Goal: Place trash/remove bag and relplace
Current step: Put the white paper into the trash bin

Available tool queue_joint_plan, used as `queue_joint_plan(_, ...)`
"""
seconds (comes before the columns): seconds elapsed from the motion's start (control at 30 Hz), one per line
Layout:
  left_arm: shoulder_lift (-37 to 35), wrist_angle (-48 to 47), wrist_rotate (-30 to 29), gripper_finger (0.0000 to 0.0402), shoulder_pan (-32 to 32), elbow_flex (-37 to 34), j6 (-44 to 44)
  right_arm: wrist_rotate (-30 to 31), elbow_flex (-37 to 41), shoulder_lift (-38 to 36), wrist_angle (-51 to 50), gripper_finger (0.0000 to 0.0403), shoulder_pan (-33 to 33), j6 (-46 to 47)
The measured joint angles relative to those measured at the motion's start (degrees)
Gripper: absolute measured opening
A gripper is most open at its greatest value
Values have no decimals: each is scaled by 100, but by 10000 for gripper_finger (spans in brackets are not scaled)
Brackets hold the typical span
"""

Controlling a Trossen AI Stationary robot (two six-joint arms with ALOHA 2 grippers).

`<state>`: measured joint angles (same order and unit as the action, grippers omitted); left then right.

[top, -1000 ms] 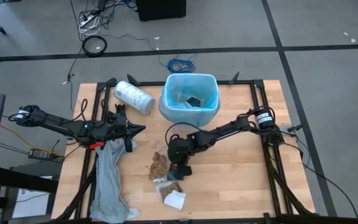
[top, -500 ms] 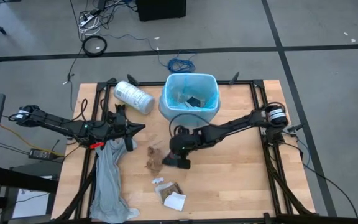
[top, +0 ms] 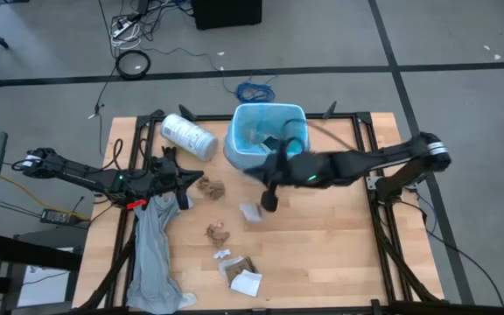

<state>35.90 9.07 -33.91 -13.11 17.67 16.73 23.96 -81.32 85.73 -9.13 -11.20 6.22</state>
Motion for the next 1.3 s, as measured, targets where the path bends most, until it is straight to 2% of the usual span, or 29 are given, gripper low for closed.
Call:
queue_joint_plan(0.07, -2, 40, -104, 8, -1, 0, -2, 300, -2, -250, 441, 0, 7, -340)
queue_joint_plan(0.17, -21, 68, -211, 8, 0, 2, 0, 359, -8, -515, 396, 0, 60, -670)
queue_joint_plan(0.23, -49, 89, -237, 8, 0, 2, 0, 307, -13, -579, -110, 3, 81, -588)
queue_joint_plan(0.33, -113, 78, -248, 8, -1, 4, 0, -21, -11, -463, -1261, 23, 42, 322)
queue_joint_plan(0.43, -142, 63, -251, 8, 0, 5, 0, -572, -1, -119, -2319, 58, -107, 1145)
queue_joint_plan(0.5, -142, 29, -251, 8, 0, 5, 0, -910, 2, 199, -2578, 89, -203, 1319)
queue_joint_plan(0.73, -144, 13, -251, 8, 0, 5, 0, -1423, 0, 1385, -2573, 208, -340, 1306)
queue_joint_plan(0.9, -144, -11, -251, 8, -1, 6, 0, -1523, 0, 2219, -2539, 264, -319, 1278)
queue_joint_plan(1.1, -144, -97, -249, 8, -1, 4, 2, -1567, 0, 2863, -2531, 285, -267, 1327)
queue_joint_plan(1.3, -144, -106, -249, 8, 0, 4, 2, -1668, 0, 2918, -2526, 280, -203, 1478)
